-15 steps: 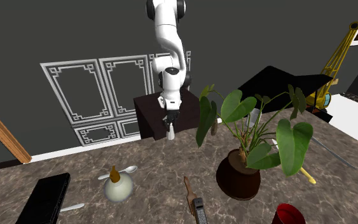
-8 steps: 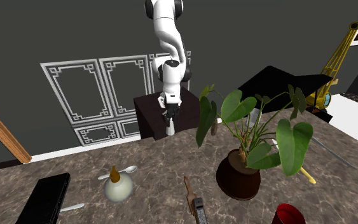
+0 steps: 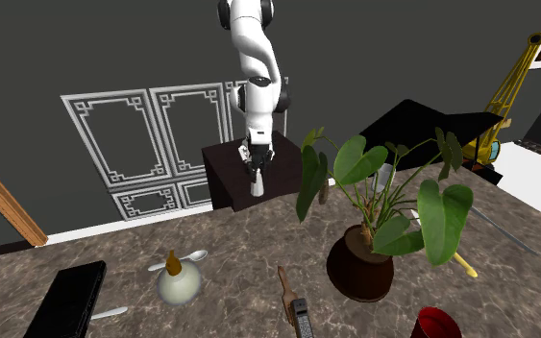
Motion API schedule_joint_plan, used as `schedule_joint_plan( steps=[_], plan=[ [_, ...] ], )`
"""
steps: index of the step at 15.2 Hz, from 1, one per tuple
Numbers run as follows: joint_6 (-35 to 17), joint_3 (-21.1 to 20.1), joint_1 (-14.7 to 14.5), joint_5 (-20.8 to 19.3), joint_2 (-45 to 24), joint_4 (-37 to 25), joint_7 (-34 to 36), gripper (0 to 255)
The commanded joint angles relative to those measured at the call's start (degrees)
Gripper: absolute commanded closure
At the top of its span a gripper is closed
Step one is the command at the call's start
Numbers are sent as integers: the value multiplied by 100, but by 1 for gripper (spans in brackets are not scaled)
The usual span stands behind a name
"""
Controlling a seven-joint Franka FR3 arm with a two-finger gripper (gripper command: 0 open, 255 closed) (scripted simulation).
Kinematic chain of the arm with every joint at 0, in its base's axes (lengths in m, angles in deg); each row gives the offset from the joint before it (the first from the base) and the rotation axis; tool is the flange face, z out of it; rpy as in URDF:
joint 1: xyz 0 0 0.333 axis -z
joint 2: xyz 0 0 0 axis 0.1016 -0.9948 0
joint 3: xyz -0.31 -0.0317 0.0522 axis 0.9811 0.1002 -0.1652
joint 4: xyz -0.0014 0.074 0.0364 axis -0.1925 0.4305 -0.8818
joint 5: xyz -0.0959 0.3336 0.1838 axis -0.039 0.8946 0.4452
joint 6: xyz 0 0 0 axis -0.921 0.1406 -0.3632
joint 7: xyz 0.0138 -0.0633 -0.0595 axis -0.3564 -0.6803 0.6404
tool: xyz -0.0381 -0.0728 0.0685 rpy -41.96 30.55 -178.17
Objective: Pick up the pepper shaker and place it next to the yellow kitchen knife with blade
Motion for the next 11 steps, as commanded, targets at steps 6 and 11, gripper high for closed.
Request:
schedule_joint_plan(
  steps=[6, 11],
  plan=[
    [557, -159, -103, 122, 300, -242, 94, 255],
    [516, -632, -570, 467, -310, -744, 721, 255]
  ],
)
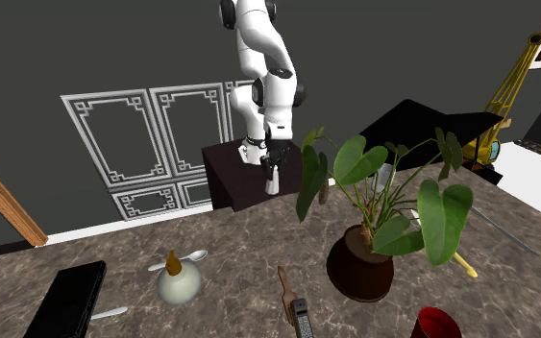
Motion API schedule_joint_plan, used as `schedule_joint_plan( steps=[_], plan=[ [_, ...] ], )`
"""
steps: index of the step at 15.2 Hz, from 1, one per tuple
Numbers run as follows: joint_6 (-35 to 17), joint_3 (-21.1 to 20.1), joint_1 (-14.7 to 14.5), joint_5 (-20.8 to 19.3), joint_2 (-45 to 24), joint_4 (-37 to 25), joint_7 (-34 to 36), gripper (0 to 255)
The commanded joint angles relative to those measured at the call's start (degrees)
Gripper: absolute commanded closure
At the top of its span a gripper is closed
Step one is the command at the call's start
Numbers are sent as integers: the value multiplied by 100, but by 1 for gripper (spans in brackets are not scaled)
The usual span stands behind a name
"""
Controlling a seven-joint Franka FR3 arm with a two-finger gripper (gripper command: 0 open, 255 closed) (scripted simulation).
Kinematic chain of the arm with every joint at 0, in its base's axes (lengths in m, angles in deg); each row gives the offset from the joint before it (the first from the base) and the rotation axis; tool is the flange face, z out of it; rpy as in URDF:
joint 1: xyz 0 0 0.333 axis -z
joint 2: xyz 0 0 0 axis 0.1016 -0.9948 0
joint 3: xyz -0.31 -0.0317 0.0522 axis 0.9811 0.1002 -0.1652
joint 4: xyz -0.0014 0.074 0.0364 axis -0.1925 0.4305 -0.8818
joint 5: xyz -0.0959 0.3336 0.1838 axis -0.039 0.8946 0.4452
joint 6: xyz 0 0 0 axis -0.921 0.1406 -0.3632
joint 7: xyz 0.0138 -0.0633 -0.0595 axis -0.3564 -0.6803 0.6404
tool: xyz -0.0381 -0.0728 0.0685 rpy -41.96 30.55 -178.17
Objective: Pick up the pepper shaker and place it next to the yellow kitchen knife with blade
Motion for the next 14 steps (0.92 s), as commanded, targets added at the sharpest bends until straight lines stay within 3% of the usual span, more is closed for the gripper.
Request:
schedule_joint_plan(
  steps=[1, 14],
  plan=[
    [12, -196, -175, 125, -225, -207, 265, 255],
    [358, -1086, -949, 482, -2114, -2313, 1606, 255]
  ],
)
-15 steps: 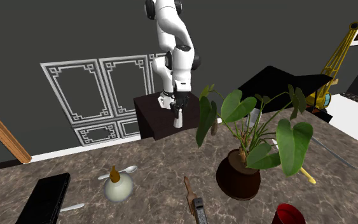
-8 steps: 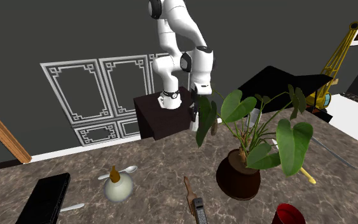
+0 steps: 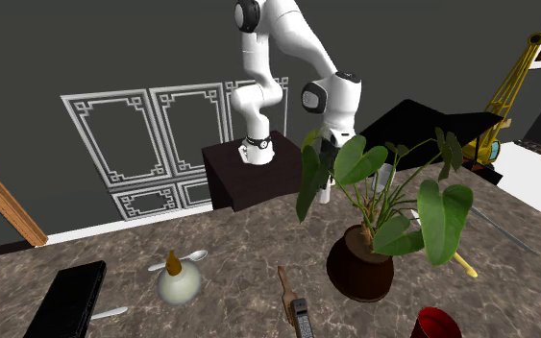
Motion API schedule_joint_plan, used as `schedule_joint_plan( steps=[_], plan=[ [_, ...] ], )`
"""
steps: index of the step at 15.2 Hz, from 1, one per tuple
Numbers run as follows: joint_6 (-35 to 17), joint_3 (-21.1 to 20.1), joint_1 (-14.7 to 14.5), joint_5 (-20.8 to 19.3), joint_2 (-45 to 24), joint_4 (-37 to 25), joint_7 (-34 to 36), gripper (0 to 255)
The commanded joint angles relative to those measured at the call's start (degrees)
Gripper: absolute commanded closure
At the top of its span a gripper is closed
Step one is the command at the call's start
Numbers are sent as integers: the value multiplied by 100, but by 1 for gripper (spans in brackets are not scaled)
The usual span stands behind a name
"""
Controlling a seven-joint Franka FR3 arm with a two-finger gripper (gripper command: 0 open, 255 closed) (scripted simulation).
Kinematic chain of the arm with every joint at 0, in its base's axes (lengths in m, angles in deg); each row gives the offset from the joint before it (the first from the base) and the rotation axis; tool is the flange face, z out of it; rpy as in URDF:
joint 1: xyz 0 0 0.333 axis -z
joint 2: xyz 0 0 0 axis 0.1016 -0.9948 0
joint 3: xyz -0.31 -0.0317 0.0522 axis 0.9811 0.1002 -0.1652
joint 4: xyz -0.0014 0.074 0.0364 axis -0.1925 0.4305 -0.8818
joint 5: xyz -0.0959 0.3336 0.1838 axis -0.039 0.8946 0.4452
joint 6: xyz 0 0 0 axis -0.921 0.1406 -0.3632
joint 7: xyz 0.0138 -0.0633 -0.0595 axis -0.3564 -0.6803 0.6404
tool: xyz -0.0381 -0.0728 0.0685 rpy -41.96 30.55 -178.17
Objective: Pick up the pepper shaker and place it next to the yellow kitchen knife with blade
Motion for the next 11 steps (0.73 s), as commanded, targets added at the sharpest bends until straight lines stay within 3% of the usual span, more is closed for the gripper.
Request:
schedule_joint_plan(
  steps=[1, 11],
  plan=[
    [97, -105, -102, 8, -351, -430, 198, 255],
    [875, -422, -601, -65, -2030, -2808, 970, 255]
  ],
)
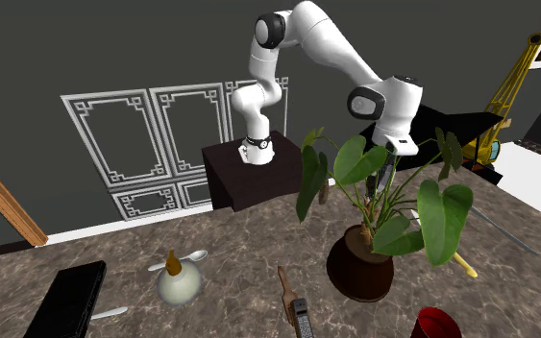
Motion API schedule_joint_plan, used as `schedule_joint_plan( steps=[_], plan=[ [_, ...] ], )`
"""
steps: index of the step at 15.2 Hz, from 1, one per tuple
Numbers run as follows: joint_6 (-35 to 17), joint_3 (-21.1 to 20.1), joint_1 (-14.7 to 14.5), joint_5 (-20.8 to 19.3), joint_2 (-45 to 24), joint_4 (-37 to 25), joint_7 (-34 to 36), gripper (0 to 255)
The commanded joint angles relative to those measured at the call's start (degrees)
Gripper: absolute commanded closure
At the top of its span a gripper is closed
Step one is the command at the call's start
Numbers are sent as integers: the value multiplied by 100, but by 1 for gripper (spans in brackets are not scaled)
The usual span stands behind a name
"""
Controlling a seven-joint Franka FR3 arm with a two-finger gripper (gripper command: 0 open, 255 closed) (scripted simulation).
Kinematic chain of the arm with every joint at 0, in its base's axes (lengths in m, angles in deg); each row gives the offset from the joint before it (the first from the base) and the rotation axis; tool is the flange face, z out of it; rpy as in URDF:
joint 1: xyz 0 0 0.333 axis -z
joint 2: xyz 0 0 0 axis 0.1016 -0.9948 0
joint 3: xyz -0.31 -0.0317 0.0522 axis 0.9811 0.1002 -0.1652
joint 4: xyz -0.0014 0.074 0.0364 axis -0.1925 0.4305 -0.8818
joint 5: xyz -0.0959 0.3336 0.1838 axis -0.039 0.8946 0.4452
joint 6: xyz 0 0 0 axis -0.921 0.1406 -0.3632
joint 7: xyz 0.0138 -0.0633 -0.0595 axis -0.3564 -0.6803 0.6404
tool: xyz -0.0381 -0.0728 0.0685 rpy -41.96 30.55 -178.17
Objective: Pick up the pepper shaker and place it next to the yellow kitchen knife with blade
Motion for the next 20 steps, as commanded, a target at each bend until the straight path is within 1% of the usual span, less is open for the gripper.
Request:
schedule_joint_plan(
  steps=[1, 5, 6, 20],
  plan=[
    [196, -39, -104, -23, -399, -578, 130, 255],
    [682, -92, -321, -59, -1201, -1841, 339, 255],
    [877, -104, -396, -70, -1501, -2328, 397, 255],
    [75, -59, -412, -146, -2000, -2020, 505, 255]
  ],
)
